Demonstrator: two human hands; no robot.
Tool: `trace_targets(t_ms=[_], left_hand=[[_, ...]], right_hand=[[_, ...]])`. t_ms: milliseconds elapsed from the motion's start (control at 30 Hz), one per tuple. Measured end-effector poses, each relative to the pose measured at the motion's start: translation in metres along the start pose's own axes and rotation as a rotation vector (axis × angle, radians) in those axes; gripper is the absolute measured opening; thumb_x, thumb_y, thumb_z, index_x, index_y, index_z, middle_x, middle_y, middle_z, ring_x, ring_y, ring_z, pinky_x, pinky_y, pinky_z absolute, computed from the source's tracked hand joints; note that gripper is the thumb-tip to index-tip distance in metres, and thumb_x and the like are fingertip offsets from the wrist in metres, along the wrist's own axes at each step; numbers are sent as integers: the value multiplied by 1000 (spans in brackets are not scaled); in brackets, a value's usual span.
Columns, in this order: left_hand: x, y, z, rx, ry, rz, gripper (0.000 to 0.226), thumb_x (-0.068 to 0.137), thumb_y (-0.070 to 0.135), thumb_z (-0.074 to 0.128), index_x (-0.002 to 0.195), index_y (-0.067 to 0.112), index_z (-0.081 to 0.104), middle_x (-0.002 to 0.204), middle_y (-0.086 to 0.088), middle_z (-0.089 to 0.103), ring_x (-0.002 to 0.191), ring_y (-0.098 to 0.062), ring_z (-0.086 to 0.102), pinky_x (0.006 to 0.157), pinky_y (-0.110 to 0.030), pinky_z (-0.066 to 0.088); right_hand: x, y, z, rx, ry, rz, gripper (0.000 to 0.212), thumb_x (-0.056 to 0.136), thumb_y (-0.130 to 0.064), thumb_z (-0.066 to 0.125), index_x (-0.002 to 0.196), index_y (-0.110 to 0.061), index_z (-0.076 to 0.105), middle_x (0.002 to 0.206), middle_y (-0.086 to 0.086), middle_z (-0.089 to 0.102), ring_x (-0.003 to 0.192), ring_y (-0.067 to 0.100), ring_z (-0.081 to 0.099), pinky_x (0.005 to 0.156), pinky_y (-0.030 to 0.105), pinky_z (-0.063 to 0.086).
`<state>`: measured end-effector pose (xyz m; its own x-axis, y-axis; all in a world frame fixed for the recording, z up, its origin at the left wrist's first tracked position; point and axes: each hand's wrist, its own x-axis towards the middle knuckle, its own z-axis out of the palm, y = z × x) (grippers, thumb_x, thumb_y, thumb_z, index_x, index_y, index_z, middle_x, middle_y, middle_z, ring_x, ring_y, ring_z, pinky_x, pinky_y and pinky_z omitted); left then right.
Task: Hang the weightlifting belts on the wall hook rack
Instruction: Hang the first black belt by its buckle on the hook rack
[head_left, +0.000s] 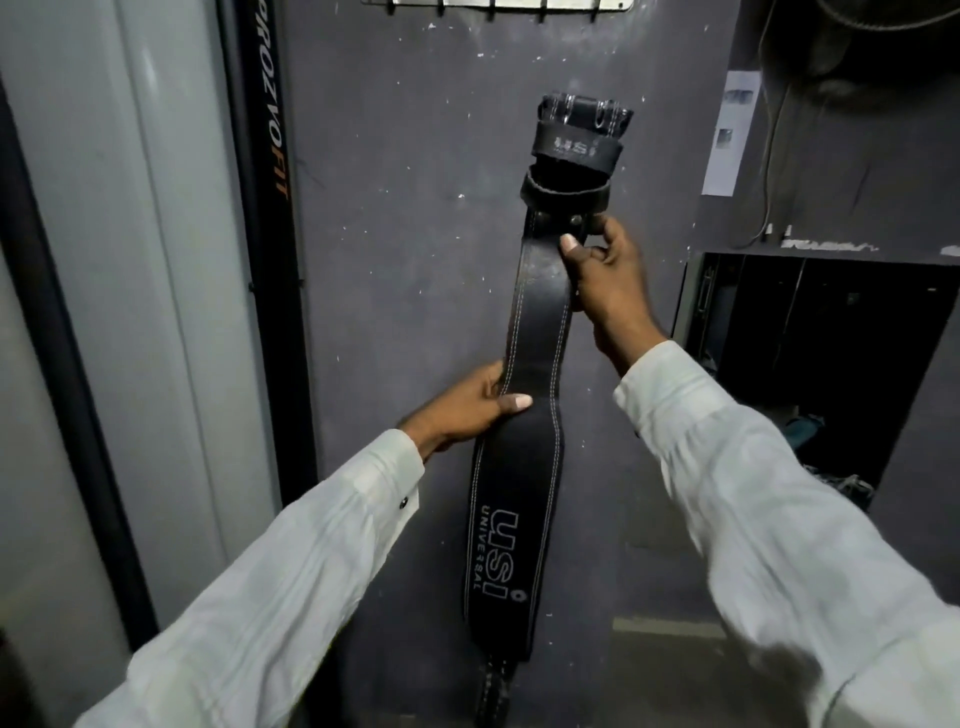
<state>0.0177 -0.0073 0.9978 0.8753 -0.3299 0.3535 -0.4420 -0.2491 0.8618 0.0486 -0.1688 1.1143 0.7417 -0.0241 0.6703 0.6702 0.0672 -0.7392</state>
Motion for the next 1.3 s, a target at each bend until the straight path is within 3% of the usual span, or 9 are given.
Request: trace_targets(t_ms=[167,300,467,600,733,867,967,1200,1300], left_hand=[[-4,-11,11,-35,162,-19,53,94,9,63,142,12,42,138,-6,58,123,-17,60,108,-35,47],[-15,-25,12,26,-28,-128,48,93,13,65,138,17,49,134,-3,63,121,-16,62,108,-40,47],[-12,-25,15,98,94,-64,52,90,17,68,140,20,50,133,2,64,123,-12,60,112,-39,43],[-43,-45,6,31,-66,-217,62,89,16,71,143,23,44,134,2,63,120,-13,62,107,-40,48],[-47,-55,14,73,74,-137,53,86,15,72,135,23,52,126,4,68,116,-12,65,105,-41,50],[-52,-54,7,57,35,-165,50,88,15,71,134,21,53,124,7,67,113,-8,65,98,-26,52],[-62,-67,20,113,-38,-218,33,90,11,68,122,18,61,109,8,70,97,-5,68,84,-15,54],[-67,-87,21,96,-39,-244,27,88,7,71,108,23,64,99,14,72,90,5,68,85,-16,53],[-76,-101,29,173,-84,-322,19,89,8,69,87,25,63,71,22,68,71,11,63,77,-17,51]], right_hand=[[-2,9,9,-51,64,-38,22,73,-45,65,84,-29,55,74,7,62,69,19,52,65,35,43],[-4,16,0,-67,140,-34,11,83,-33,65,85,-29,55,73,3,57,69,16,48,67,33,41],[1,20,-9,-43,218,-42,11,90,-21,64,90,-25,55,69,-2,52,66,11,45,68,29,40],[-11,28,-4,-49,213,-58,12,92,-19,64,92,-25,53,64,-9,48,57,2,39,59,22,36],[-12,22,0,-47,205,-83,10,92,-20,64,99,-24,58,71,-9,55,63,2,48,65,21,41],[-7,20,0,-33,215,-98,11,94,-14,63,100,-20,57,67,-13,54,56,-5,46,60,13,40],[-7,21,2,-36,183,-101,12,93,-17,63,92,-24,53,63,-10,48,53,-2,39,55,15,35],[-7,17,5,-11,191,-108,11,90,-21,63,91,-24,52,59,-12,46,55,2,36,57,22,32],[-8,17,6,-22,191,-115,10,90,-22,62,94,-23,53,60,-11,45,55,3,36,58,23,33]])
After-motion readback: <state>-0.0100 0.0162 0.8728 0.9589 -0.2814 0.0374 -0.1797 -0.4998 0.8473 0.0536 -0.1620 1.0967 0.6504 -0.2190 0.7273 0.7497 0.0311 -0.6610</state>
